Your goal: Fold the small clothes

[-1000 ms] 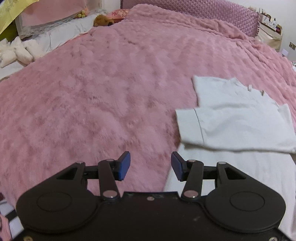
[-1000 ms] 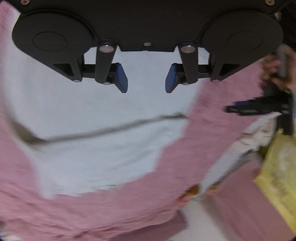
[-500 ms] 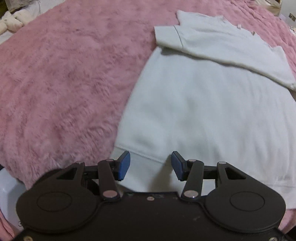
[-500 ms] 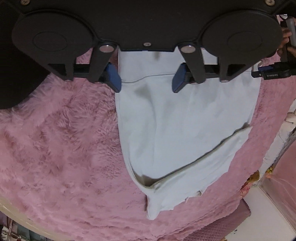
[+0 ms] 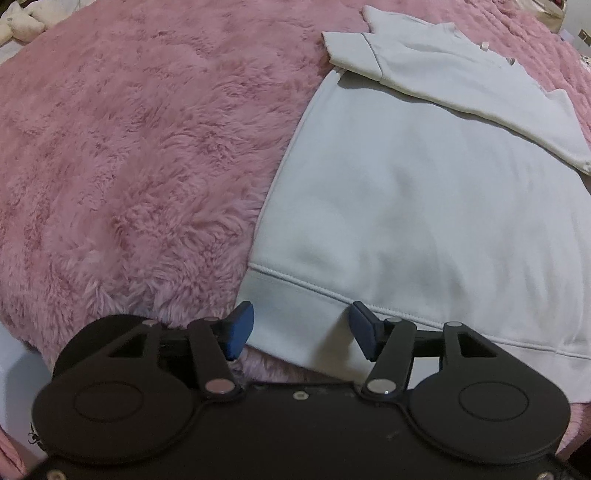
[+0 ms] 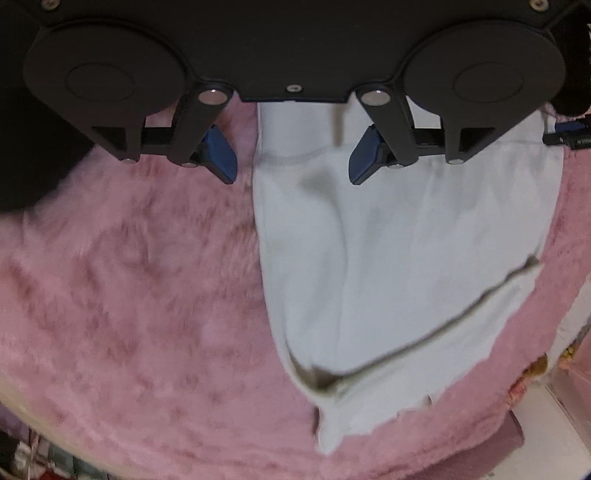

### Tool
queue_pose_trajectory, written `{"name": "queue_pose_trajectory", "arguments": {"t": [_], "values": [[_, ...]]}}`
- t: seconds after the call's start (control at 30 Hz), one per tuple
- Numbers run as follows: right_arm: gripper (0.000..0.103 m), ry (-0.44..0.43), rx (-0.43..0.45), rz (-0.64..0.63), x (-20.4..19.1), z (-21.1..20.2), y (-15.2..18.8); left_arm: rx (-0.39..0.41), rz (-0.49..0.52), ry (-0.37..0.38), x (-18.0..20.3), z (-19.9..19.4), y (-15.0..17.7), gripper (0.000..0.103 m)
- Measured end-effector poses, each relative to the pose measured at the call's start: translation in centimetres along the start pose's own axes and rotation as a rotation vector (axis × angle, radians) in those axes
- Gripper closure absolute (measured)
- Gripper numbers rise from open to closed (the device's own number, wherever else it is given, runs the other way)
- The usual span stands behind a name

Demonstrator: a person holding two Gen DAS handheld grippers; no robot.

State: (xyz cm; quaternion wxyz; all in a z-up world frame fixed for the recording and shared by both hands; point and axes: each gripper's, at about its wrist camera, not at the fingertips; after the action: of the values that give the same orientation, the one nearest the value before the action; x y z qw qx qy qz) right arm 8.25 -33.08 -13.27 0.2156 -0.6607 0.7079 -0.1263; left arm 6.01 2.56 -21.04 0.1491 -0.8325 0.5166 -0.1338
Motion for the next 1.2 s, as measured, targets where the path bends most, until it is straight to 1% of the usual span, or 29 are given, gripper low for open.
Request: {"name": "queue_pose_trajectory", "arguments": {"t": [0.13, 0.17, 0.3, 0.4, 0.5, 0.53, 0.63, 0.67, 0.73, 0.83, 0.87, 0.9, 0.93, 0.97, 1.0, 1.07, 1.13, 1.2], "values": [[0.039, 0.055, 0.059, -0.06, 0.4, 0.8, -2.9, 0.018, 0.02, -0.012, 0.0, -0.5, -0.4, 0.044], [0.039, 0.055, 0.071, -0.07, 0.4, 1.1, -3.9, 0.029, 0.023, -0.019, -0.1, -0.6, -0.6, 0.044], [0.039, 0.055, 0.112, -0.089, 1.0, 3.0, -8.4, 0.107, 0.041, -0.057, -0.3, -1.7, -1.7, 0.044], [0.039, 0.058, 0.144, -0.137, 0.6, 4.9, -12.4, 0.154, 0.033, -0.07, -0.4, -2.2, -3.2, 0.044], [0.039, 0.037, 0.176, -0.184, -0.5, 7.4, -16.1, 0.191, 0.005, -0.076, -0.5, -2.2, -4.9, 0.044], [0.039, 0.015, 0.185, -0.2, -1.0, 8.4, -17.4, 0.201, 0.001, -0.084, -0.5, -2.1, -5.3, 0.044], [0.039, -0.015, 0.212, -0.227, -2.3, 11.0, -20.4, 0.216, -0.004, -0.112, -0.4, -1.6, -6.8, 0.044], [0.039, -0.023, 0.212, -0.228, -2.6, 11.9, -21.2, 0.213, -0.005, -0.119, -0.4, -1.3, -7.2, 0.044], [0.039, -0.036, 0.18, -0.213, -3.1, 14.3, -23.0, 0.212, -0.004, -0.123, -0.2, -1.0, -7.9, 0.044], [0.039, -0.048, 0.122, -0.196, -3.8, 17.1, -24.3, 0.215, 0.007, -0.117, 0.2, -0.6, -8.4, 0.044], [0.042, -0.052, 0.115, -0.203, -4.0, 17.7, -24.4, 0.214, 0.014, -0.117, 0.3, -0.5, -8.6, 0.044], [0.06, -0.06, 0.112, -0.212, -4.3, 18.0, -24.4, 0.211, 0.019, -0.121, 0.4, -0.3, -8.7, 0.044], [0.074, -0.066, 0.104, -0.222, -4.6, 18.2, -24.2, 0.208, 0.024, -0.129, 0.6, -0.1, -8.9, 0.044], [0.077, -0.045, 0.109, -0.228, -4.7, 18.4, -24.2, 0.207, 0.025, -0.142, 0.7, 0.1, -9.1, 0.044], [0.084, -0.035, 0.122, -0.233, -4.8, 18.3, -24.0, 0.207, 0.023, -0.15, 0.8, 0.4, -9.3, 0.044], [0.092, -0.047, 0.147, -0.221, -4.6, 17.7, -23.6, 0.204, 0.01, -0.15, 0.8, 0.6, -9.7, 0.044], [0.096, -0.026, 0.169, -0.229, -4.8, 17.1, -23.4, 0.203, 0.004, -0.15, 0.8, 0.8, -10.1, 0.044], [0.097, 0.02, 0.207, -0.247, -5.1, 16.7, -23.6, 0.208, 0.012, -0.152, 1.0, 0.9, -10.7, 0.044]]}}
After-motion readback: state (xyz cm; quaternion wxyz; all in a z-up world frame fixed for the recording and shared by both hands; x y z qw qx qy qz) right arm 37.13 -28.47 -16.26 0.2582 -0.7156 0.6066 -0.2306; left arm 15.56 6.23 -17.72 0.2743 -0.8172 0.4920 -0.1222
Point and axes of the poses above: each gripper's, at about its wrist camera, not at the fingertips, and z roughly the way its jaws point, x to its right, y to its underside
